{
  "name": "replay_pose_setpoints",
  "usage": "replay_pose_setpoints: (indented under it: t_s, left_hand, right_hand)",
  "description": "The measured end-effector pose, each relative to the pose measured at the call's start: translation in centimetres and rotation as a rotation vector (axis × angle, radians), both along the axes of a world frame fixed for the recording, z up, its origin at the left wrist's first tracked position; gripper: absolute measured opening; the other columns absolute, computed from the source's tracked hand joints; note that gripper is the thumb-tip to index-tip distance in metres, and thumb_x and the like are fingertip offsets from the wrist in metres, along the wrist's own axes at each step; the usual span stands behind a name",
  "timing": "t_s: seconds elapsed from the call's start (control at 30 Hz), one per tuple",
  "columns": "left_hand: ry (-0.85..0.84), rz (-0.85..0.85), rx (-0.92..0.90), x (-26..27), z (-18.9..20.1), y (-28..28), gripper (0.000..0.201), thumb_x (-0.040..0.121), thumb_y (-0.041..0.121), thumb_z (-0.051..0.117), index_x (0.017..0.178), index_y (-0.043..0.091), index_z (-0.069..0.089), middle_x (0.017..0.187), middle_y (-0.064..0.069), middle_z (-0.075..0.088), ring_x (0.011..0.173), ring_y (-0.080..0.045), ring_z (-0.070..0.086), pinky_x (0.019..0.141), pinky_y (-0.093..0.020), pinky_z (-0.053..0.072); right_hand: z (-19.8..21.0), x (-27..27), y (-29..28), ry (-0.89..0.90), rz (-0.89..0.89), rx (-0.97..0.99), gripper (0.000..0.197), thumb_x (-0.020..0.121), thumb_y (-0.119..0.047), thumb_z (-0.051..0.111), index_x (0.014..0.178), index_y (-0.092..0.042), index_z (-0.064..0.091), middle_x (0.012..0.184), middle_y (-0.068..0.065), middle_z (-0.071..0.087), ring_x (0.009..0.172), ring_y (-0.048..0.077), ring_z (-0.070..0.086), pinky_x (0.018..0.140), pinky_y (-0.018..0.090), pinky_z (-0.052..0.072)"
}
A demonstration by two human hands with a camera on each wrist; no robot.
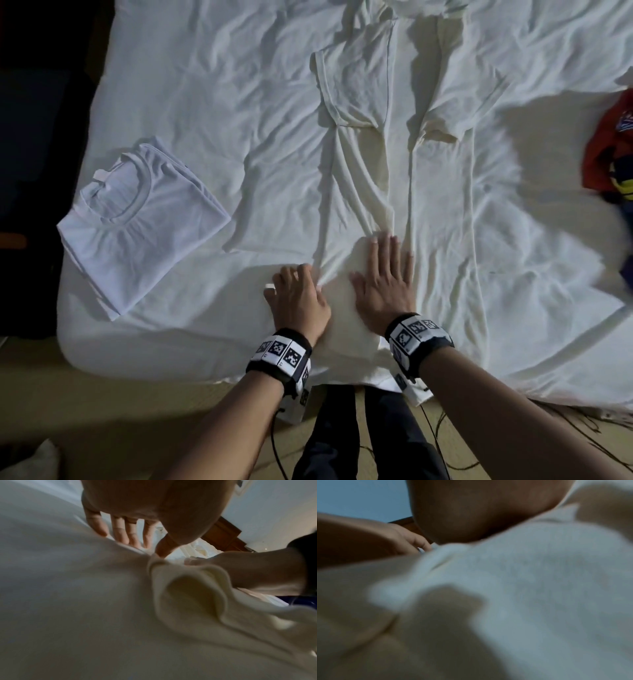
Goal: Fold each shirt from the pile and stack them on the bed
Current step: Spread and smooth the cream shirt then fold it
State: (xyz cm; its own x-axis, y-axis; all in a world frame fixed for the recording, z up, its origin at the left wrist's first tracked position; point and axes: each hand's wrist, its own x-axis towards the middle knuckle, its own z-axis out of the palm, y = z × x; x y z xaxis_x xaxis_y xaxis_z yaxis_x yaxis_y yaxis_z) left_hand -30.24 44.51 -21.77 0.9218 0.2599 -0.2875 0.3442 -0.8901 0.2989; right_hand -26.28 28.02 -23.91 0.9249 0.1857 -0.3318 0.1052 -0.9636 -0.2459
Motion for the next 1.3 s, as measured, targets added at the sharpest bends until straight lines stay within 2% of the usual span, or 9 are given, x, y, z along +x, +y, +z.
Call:
replay_pose_setpoints:
  t_s: [0.1,0.17,0.3,0.4,0.53,0.7,0.87,1.03,1.3]
  left_hand:
    - [-0.102,-0.170,0.030,1.9,0.8,-1.0,0.062,0.084,0.013,0.063,0.144,0.014,0.048,0.149,-0.021,0.042,0.138,-0.042,0.041,0.105,-0.062,0.038]
    - [-0.100,-0.432,-0.039,3.6,0.5,-1.7,0.076,0.090,0.010,0.050,0.161,0.019,0.025,0.170,-0.015,0.010,0.157,-0.036,0.010,0.122,-0.062,0.016]
    - [0.025,-0.659,0.066,6.1,-2.7,0.2,0.068,0.108,0.035,0.035,0.165,0.026,0.000,0.170,-0.001,-0.017,0.157,-0.028,-0.017,0.124,-0.060,-0.002]
    - [-0.027,-0.484,0.087,6.9,-3.0,1.7,0.064,0.106,0.040,0.033,0.164,0.020,0.013,0.172,-0.010,-0.003,0.158,-0.035,-0.006,0.123,-0.066,0.003]
    - [-0.126,-0.390,0.017,10.7,-1.3,0.9,0.044,0.104,0.024,0.043,0.147,0.018,0.043,0.167,-0.017,0.019,0.155,-0.038,0.015,0.121,-0.065,0.018]
    - [-0.216,-0.336,0.057,19.6,1.3,-0.2,0.032,0.092,0.014,0.059,0.124,0.013,0.060,0.132,-0.013,0.052,0.119,-0.037,0.052,0.094,-0.053,0.046]
    - [-0.100,-0.349,0.171,27.6,2.3,0.0,0.054,0.084,0.008,0.062,0.136,0.017,0.051,0.133,-0.013,0.048,0.117,-0.036,0.050,0.092,-0.049,0.043]
    - [-0.047,-0.367,0.218,32.5,2.1,0.3,0.056,0.086,0.010,0.063,0.139,0.019,0.050,0.133,-0.012,0.046,0.120,-0.037,0.047,0.096,-0.050,0.042]
    - [-0.128,-0.450,0.168,35.3,0.5,0.8,0.022,0.089,0.009,0.062,0.105,0.015,0.076,0.117,-0.010,0.063,0.107,-0.036,0.057,0.085,-0.047,0.046]
  right_hand:
    - [1.5,-0.1,-0.2,-0.090,0.052,0.028,0.071,0.105,-0.045,0.023,0.163,-0.011,-0.002,0.169,0.014,-0.012,0.156,0.030,-0.016,0.126,0.051,-0.008]
    - [1.2,-0.3,-0.8,-0.060,0.159,0.026,0.070,0.106,-0.043,0.023,0.163,-0.012,-0.003,0.169,0.011,-0.015,0.156,0.027,-0.018,0.126,0.052,-0.003]
    - [-0.3,-0.3,-2.6,0.054,0.105,0.024,0.070,0.105,-0.049,0.017,0.163,-0.016,-0.002,0.170,0.002,-0.014,0.156,0.022,-0.016,0.126,0.049,-0.006]
    - [0.7,0.8,-2.7,-0.027,0.023,0.077,0.066,0.102,-0.037,0.024,0.162,-0.009,0.018,0.171,0.011,0.006,0.158,0.028,0.000,0.125,0.046,-0.012]
    - [2.9,4.9,-2.7,-0.185,-0.055,0.128,0.047,0.098,-0.022,0.048,0.145,-0.016,0.045,0.150,0.006,0.046,0.139,0.027,0.040,0.124,0.054,0.009]
    - [3.6,12.9,-3.0,-0.266,-0.079,0.179,0.023,0.094,-0.018,0.061,0.117,-0.017,0.066,0.111,0.004,0.064,0.098,0.031,0.058,0.086,0.047,0.046]
    - [4.2,20.5,-2.0,-0.177,-0.080,0.298,0.016,0.099,-0.021,0.055,0.099,-0.016,0.071,0.092,0.003,0.069,0.084,0.032,0.064,0.063,0.036,0.047]
    - [4.6,25.6,0.0,0.018,-0.222,0.316,0.028,0.098,-0.035,0.049,0.091,-0.020,0.071,0.083,0.007,0.069,0.077,0.032,0.063,0.063,0.031,0.040]
    - [4.3,30.1,1.7,0.360,-0.569,0.569,0.060,0.102,-0.048,0.040,0.068,-0.012,0.073,0.057,-0.003,0.071,0.076,0.017,0.068,0.086,0.035,0.054]
